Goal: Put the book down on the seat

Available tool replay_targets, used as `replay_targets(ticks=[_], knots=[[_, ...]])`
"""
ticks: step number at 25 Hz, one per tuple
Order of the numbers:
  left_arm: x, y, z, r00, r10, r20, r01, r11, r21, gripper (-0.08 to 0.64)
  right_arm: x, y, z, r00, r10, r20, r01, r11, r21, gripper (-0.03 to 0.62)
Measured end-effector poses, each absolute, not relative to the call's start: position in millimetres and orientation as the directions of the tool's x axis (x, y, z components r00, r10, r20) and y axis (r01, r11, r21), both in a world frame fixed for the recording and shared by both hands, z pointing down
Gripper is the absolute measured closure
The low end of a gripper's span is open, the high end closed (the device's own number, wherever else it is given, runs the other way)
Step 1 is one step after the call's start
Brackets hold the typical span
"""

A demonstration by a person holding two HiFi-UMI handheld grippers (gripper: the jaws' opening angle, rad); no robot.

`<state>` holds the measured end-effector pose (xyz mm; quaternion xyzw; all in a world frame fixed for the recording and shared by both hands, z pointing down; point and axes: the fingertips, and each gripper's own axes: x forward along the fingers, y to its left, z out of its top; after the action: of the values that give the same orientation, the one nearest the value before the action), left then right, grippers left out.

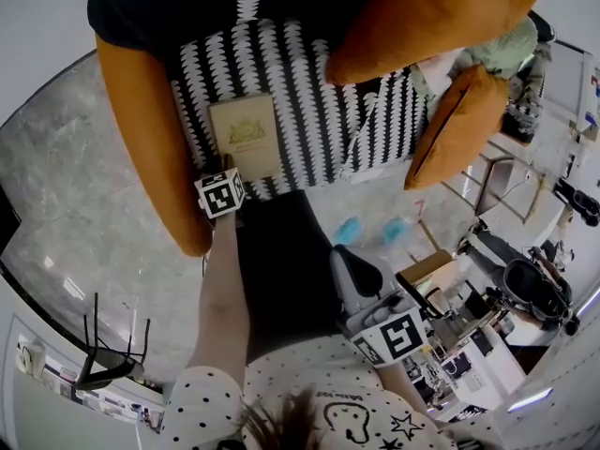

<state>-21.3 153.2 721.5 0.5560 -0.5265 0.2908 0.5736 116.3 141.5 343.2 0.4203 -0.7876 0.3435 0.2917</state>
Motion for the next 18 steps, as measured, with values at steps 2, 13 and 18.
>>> replay_targets(ticks=[2, 13, 18], knots=[[-23, 151, 709, 0.278, -0.261, 0.924, -0.918, 0.212, 0.336, 0.523, 116, 142, 332, -0.479, -0.472, 0.740, -0.861, 0.415, -0.293, 0.594], [-37, 151, 697, 0.207, -0.276, 0.939, -0.940, 0.211, 0.269, 0.566, 106, 146, 326, -0.498, -0.499, 0.709, -0.851, 0.438, -0.289, 0.594], [-41, 142, 678, 0.174, -0.343, 0.923, -0.944, 0.208, 0.256, 0.566, 108, 145, 319, -0.507, -0.517, 0.689, -0.846, 0.453, -0.282, 0.594]])
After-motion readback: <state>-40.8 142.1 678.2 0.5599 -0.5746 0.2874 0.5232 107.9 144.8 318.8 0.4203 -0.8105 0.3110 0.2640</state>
